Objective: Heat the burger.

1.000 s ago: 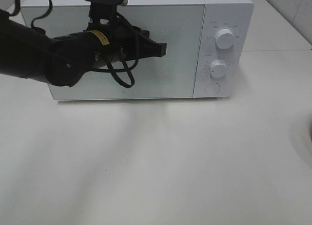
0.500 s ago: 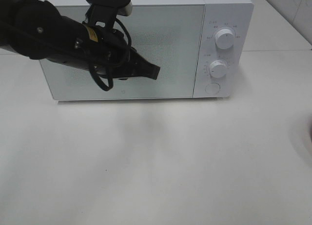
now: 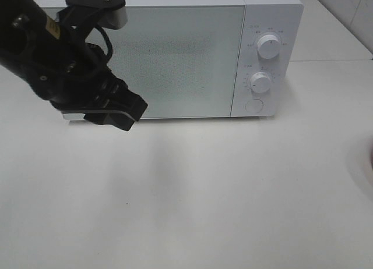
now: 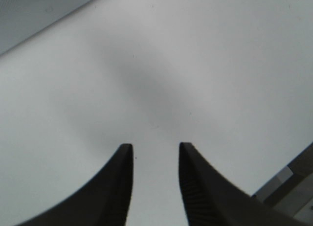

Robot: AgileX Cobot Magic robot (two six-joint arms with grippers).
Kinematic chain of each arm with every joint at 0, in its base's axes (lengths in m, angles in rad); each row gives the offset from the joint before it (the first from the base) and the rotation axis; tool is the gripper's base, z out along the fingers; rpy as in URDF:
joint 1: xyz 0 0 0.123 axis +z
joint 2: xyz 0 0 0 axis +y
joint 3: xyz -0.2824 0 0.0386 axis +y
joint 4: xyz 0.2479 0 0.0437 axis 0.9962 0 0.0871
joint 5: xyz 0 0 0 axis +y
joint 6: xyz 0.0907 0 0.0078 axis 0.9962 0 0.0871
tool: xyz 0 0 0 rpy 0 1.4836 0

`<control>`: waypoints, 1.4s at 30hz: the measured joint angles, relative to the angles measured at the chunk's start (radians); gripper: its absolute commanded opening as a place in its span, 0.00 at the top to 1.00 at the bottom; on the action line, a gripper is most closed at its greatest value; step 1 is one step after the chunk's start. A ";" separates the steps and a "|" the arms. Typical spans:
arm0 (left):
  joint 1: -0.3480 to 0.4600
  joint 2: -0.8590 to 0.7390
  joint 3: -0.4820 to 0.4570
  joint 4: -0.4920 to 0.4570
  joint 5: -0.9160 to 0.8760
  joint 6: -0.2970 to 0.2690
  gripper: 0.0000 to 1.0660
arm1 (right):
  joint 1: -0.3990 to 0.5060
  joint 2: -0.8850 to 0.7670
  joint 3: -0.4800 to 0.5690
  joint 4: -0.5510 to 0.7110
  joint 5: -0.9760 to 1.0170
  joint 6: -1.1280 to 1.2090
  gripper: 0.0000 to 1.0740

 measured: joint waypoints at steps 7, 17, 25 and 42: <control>0.000 -0.081 -0.001 0.063 0.140 -0.129 0.06 | 0.000 0.000 0.000 0.000 0.000 0.000 0.58; 0.121 -0.136 -0.001 0.132 0.244 -0.190 0.06 | 0.000 0.000 0.000 0.000 0.000 0.000 0.58; 0.401 -0.191 0.009 0.144 0.360 -0.036 0.06 | 0.000 0.000 0.000 0.000 0.000 0.000 0.58; 0.711 -0.397 0.245 0.038 0.241 0.189 0.06 | 0.000 0.000 0.000 0.000 0.000 0.000 0.58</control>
